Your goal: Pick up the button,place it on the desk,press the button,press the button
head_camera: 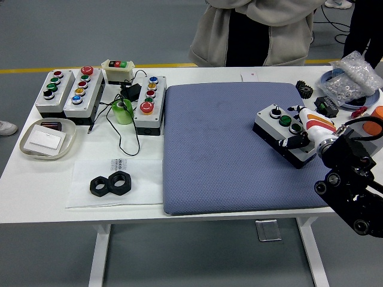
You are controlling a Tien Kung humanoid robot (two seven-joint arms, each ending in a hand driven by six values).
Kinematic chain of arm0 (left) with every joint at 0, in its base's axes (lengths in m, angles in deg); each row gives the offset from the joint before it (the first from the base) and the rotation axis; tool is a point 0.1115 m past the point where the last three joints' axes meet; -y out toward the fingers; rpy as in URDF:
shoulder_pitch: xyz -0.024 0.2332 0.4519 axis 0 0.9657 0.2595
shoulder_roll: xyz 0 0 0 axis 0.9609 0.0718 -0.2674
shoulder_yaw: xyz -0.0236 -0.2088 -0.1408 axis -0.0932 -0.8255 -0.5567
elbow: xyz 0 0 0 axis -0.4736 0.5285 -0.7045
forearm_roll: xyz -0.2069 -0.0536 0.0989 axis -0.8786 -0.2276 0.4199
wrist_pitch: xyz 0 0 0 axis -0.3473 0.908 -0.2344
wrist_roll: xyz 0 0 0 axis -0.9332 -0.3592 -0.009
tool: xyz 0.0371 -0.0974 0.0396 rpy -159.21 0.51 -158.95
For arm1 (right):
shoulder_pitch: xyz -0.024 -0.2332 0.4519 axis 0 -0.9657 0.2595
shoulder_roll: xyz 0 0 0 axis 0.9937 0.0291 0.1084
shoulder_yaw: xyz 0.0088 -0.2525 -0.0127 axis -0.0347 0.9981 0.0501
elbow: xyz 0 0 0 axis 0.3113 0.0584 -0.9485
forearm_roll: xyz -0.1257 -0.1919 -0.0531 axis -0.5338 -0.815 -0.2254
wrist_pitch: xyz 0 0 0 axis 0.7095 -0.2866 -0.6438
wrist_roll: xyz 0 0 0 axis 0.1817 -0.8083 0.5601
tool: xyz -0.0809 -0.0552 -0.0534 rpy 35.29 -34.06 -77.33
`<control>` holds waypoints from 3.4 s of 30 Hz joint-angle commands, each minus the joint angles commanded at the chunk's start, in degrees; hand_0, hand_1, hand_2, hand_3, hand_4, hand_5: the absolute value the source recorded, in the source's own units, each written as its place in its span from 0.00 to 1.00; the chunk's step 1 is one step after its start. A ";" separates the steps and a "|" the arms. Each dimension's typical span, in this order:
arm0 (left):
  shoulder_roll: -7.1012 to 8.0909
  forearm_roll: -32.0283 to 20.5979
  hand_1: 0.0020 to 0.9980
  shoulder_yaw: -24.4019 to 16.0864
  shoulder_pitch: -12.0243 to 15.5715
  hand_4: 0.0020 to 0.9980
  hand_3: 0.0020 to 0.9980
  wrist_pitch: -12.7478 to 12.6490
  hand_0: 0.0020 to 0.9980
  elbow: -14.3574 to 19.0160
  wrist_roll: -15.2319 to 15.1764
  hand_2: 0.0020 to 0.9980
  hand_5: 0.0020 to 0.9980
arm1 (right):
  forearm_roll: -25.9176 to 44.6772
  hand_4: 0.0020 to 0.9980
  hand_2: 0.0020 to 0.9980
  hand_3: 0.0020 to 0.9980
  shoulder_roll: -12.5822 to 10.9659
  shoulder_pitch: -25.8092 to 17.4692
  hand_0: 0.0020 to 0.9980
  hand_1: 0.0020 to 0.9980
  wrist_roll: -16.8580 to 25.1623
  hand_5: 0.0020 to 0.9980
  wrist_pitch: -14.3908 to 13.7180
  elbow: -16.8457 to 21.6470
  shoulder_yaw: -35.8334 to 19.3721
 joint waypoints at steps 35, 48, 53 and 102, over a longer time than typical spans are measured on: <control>0.05 -1.78 0.84 1.05 -0.50 0.65 0.83 0.09 0.73 -0.07 -0.53 0.90 1.00 | 4.98 0.83 0.50 0.69 -6.82 2.62 0.64 0.50 10.12 0.00 5.76 0.05 6.82; -0.03 -1.60 0.84 0.82 -0.53 0.65 0.83 0.00 0.73 -0.11 -0.39 0.90 1.00 | 2.19 0.84 0.49 0.68 -12.01 4.99 0.63 0.50 24.48 0.00 8.99 2.04 12.58; -0.07 -1.48 0.84 0.71 -0.58 0.65 0.83 -0.03 0.73 -0.14 -0.33 0.90 1.00 | 0.32 0.81 0.49 0.68 -13.21 6.10 0.64 0.50 29.30 0.00 8.78 2.08 13.97; -0.21 -0.56 0.84 0.04 -0.61 0.65 0.83 -0.20 0.74 -0.17 0.05 0.91 1.00 | 7.16 0.77 0.69 0.82 -18.27 12.74 0.93 0.71 44.07 0.00 6.97 -0.40 26.58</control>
